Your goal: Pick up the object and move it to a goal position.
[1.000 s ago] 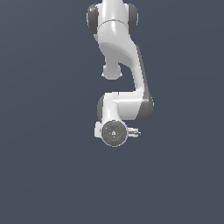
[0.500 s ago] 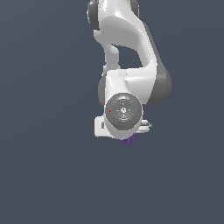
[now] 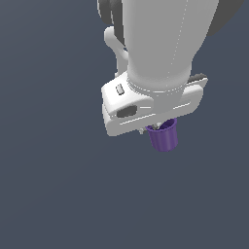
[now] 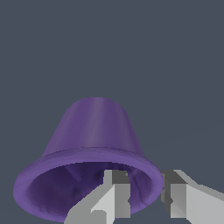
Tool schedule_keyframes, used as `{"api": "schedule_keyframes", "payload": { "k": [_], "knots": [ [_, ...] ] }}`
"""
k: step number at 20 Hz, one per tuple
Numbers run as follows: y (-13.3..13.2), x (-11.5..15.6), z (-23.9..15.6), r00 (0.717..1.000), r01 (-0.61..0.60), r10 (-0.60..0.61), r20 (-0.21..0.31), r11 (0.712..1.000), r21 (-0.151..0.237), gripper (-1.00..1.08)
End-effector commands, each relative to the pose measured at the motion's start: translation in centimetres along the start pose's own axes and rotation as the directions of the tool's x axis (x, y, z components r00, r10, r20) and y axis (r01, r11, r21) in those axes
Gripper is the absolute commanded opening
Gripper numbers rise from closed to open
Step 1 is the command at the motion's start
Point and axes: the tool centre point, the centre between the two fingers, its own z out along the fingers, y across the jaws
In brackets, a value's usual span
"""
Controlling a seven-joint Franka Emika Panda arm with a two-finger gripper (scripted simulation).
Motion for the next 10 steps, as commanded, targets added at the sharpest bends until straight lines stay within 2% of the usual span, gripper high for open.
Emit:
{"api": "schedule_keyframes", "payload": {
  "k": [1, 6, 10],
  "knots": [
    [-0.8, 0.1, -4.3, 0.996, 0.062, -0.062, -0.066, 0.998, -0.006, -1.00],
    [-2.1, -0.4, -10.8, 0.974, 0.155, -0.156, -0.165, 0.988, -0.019, -1.00],
    [-2.8, -1.0, -14.1, 0.955, 0.202, -0.203, -0.215, 0.979, -0.029, -1.00]
  ]
}}
